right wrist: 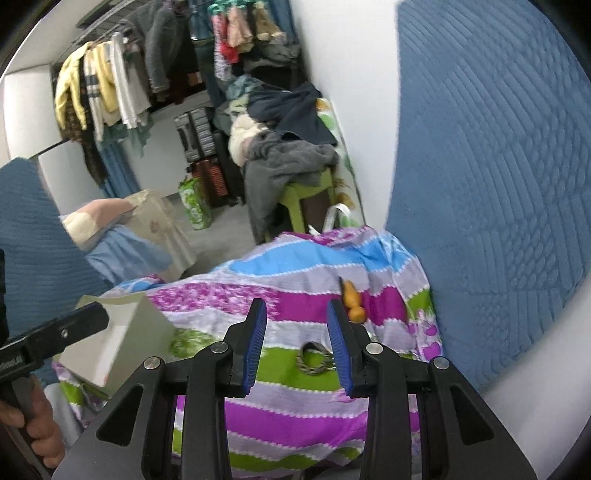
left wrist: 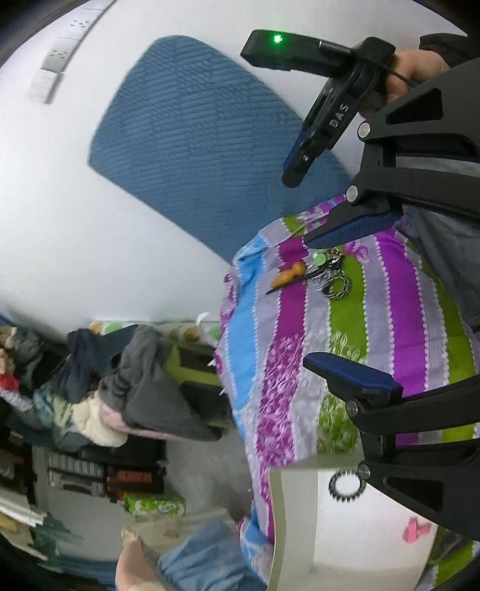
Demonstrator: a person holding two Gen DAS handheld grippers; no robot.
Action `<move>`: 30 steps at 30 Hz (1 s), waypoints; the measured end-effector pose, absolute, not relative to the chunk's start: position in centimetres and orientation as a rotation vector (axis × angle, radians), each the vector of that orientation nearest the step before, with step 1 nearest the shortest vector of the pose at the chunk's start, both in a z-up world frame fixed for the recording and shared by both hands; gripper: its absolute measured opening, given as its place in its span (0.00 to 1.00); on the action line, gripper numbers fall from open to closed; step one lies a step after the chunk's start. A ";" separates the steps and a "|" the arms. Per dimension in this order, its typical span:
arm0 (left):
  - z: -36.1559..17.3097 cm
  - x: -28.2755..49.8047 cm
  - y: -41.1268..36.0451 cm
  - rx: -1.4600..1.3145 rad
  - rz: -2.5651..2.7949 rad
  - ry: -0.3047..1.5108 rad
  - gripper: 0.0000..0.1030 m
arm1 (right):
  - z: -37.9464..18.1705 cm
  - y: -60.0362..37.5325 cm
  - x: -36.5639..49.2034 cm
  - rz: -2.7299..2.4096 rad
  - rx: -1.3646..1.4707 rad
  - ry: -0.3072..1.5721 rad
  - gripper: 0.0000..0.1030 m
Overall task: Organize jewelry
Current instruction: 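Move both open tools back to the jewelry pile, then grasp the patterned bangle with the left tool while the right tool grasps the orange gourd pendant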
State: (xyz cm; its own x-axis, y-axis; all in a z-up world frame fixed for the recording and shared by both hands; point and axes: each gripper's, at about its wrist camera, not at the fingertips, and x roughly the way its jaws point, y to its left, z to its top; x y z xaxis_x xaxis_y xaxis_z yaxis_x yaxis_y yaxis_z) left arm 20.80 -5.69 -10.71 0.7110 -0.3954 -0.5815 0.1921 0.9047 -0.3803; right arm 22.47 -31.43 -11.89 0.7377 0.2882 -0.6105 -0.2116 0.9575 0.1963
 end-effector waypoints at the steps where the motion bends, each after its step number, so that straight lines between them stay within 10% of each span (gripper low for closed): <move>1: -11.3 21.3 -6.2 -0.306 -0.337 0.718 0.56 | -12.5 -31.7 22.9 0.272 0.125 0.698 0.30; 30: -26.8 32.1 -14.8 -0.362 -0.325 1.027 0.42 | -25.1 -33.0 37.0 0.365 0.084 0.926 0.17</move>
State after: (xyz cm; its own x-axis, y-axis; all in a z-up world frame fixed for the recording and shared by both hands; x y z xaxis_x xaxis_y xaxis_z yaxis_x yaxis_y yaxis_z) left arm 32.07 -14.82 -26.80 0.4799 -0.4261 -0.7669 0.0924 0.8938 -0.4388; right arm 37.04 -33.00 -25.07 0.5441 0.3432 -0.7656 -0.2715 0.9354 0.2263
